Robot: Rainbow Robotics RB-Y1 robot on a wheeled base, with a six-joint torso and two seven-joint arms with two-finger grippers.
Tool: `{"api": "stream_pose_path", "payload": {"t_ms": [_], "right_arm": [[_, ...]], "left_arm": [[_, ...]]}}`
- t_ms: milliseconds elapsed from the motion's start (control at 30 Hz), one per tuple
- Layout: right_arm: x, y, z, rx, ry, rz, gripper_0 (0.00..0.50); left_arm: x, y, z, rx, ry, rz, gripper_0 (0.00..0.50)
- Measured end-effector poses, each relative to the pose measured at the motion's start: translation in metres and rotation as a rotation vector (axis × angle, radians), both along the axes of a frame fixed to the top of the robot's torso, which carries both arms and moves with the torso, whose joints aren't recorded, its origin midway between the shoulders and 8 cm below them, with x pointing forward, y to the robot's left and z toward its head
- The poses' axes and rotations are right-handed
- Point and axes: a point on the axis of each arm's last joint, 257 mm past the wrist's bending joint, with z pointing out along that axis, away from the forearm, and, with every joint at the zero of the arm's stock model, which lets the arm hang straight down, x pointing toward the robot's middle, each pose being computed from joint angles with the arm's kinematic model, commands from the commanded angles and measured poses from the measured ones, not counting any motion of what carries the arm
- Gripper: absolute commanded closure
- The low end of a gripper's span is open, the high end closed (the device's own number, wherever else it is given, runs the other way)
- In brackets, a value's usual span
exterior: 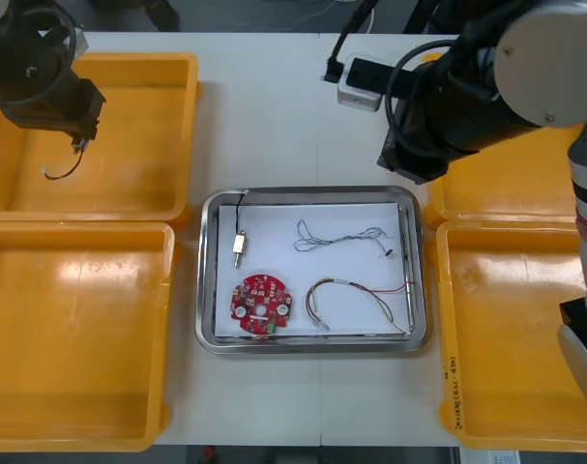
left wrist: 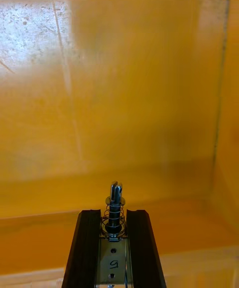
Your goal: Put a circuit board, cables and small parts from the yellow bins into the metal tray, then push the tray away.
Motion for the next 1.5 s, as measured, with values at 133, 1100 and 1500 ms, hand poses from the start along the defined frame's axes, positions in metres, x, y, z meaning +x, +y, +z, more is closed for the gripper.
{"api": "stream_pose_path", "payload": {"t_ms": [133, 1100, 1500], "right_arm": [[-0.006, -0.031, -0.003, 0.059, -0.01, -0.166, 0.0], [-0.04, -0.243, -0.044, 0.507, 0.115, -0.976, 0.0], [-0.06, -0.266, -0.077, 0.492, 0.182, -1.057, 0.0]], "left_arm": [[-0.015, -0.011, 0.007, 0.007, 0.007, 0.027, 0.5], [-0.062, -0.19, -0.014, -0.16, 0.009, 0.186, 0.5], [-0.07, -0.242, -0.059, -0.161, -0.032, 0.279, 0.5]]}}
